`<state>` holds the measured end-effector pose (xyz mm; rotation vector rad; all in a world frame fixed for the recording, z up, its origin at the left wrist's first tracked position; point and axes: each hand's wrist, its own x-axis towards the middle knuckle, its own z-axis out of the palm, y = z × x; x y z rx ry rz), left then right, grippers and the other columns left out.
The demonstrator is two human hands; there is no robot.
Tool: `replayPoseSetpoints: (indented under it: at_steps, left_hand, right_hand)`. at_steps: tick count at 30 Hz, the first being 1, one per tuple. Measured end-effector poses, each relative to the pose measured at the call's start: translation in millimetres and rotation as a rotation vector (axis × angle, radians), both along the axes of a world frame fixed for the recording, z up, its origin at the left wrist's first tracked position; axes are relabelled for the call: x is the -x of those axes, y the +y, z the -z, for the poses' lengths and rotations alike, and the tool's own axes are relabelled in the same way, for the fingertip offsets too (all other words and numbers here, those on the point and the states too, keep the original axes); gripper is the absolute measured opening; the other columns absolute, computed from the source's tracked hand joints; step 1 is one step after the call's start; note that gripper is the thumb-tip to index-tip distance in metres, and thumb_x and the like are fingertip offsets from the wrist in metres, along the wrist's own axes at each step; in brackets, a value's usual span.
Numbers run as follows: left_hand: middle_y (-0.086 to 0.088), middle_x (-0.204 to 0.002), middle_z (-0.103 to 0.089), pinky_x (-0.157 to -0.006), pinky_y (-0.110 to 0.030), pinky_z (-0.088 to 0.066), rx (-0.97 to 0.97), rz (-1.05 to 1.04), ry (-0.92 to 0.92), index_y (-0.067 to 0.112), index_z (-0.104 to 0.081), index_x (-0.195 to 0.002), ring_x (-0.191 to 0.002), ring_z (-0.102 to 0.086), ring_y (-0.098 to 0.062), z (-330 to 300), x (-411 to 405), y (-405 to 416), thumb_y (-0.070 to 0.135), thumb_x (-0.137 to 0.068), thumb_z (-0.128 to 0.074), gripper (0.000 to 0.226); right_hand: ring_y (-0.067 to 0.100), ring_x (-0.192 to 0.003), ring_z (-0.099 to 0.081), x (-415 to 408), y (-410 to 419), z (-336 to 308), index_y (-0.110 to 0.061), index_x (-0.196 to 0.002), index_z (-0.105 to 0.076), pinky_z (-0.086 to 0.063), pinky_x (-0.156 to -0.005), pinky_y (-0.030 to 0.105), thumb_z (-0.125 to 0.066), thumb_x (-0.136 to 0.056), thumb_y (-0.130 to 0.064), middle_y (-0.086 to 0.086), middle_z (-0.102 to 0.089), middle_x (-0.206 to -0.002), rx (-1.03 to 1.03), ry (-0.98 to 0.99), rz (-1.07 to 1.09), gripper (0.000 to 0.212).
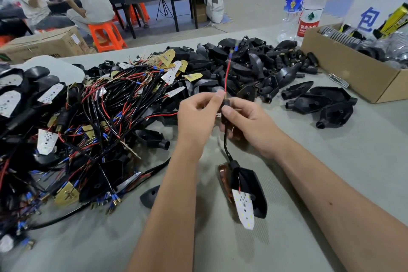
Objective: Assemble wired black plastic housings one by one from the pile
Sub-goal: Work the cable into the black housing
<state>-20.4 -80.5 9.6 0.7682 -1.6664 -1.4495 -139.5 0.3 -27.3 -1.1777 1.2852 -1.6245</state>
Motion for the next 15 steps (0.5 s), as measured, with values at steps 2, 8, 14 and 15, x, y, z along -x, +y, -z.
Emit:
replayPoseSetpoints:
  at_steps: [2,8,14,15]
  left_hand:
    - [-0.001,-0.058,-0.063,-0.044,-0.026,-0.045,-0.017,0.046,0.036,0.005,-0.077,-0.091,-0.044,-0.052,-0.018,-0.9,-1.0,-0.4,0.018,-0.100,-0.066,0.019]
    - [0.010,-0.064,-0.065,-0.054,-0.015,-0.043,0.002,0.014,-0.013,0.012,-0.080,-0.085,-0.059,-0.056,-0.002,-2.9,-10.4,-19.7,0.013,-0.091,-0.075,0.007]
    - [0.001,-0.058,-0.062,-0.053,-0.020,-0.046,-0.104,-0.040,0.074,0.013,-0.077,-0.079,-0.051,-0.053,-0.008,-2.7,-14.6,-24.8,0.010,-0.093,-0.073,0.014]
    - [0.000,-0.058,-0.062,-0.054,-0.020,-0.048,-0.092,-0.046,0.105,0.011,-0.076,-0.081,-0.053,-0.055,-0.009,-4.2,-13.9,-24.5,0.009,-0.093,-0.072,0.013]
  right_hand:
    - [0.015,-0.058,-0.053,-1.6,-0.2,0.5,-0.020,-0.094,-0.067,-0.041,-0.052,0.019,-0.060,-0.101,-0.037,0.009,-0.067,-0.076,-0.014,0.068,-0.011,0.020]
    - [0.006,-0.054,-0.055,0.2,2.1,-0.4,0.009,-0.098,-0.058,-0.042,-0.053,0.014,-0.063,-0.102,-0.028,0.021,-0.064,-0.072,-0.046,0.153,-0.059,0.037]
    - [0.007,-0.060,-0.054,1.0,5.5,-3.3,0.012,-0.086,-0.055,-0.042,-0.056,0.014,-0.070,-0.097,-0.026,0.012,-0.061,-0.074,-0.088,0.137,-0.154,0.042]
    - [0.006,-0.058,-0.053,1.6,5.1,-3.4,0.010,-0.086,-0.058,-0.041,-0.053,0.013,-0.070,-0.097,-0.024,0.011,-0.062,-0.075,-0.094,0.124,-0.159,0.038]
